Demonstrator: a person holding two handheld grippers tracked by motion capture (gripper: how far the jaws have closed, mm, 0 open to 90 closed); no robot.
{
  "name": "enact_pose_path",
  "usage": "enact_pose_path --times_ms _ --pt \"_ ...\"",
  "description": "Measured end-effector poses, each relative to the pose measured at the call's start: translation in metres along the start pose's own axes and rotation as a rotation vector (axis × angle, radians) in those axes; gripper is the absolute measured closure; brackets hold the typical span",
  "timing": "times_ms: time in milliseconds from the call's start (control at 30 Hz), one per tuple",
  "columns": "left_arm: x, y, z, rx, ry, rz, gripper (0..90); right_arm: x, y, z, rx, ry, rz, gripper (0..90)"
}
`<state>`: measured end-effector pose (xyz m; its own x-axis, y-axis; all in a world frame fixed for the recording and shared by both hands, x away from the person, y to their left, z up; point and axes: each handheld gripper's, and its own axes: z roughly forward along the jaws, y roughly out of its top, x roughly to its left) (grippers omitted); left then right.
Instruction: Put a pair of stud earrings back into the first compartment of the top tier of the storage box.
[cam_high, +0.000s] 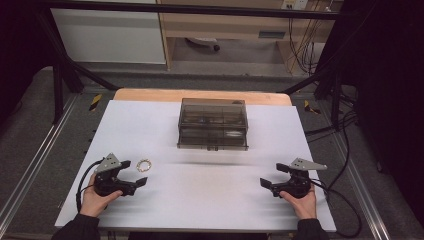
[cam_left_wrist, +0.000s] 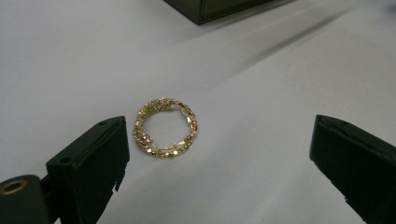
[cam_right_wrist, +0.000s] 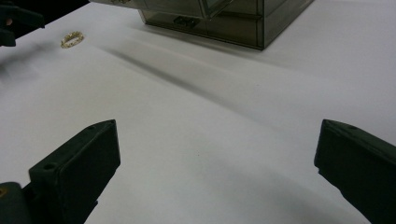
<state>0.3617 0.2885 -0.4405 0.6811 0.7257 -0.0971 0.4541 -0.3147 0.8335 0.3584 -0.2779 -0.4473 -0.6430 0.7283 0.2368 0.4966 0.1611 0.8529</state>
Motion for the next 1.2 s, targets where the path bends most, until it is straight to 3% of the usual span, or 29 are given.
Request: enact_pose_path --times_ms 567,1200 --pt "-0.003 0.005 0.000 0.009 0.006 0.000 4.6 0.000 0.000 -0.001 0.005 -0.006 -0.010 0.5" --pt "-0.002 0.025 0.001 0.047 0.035 0.012 4.6 0.000 0.000 0.000 0.015 -0.009 -0.015 0.5"
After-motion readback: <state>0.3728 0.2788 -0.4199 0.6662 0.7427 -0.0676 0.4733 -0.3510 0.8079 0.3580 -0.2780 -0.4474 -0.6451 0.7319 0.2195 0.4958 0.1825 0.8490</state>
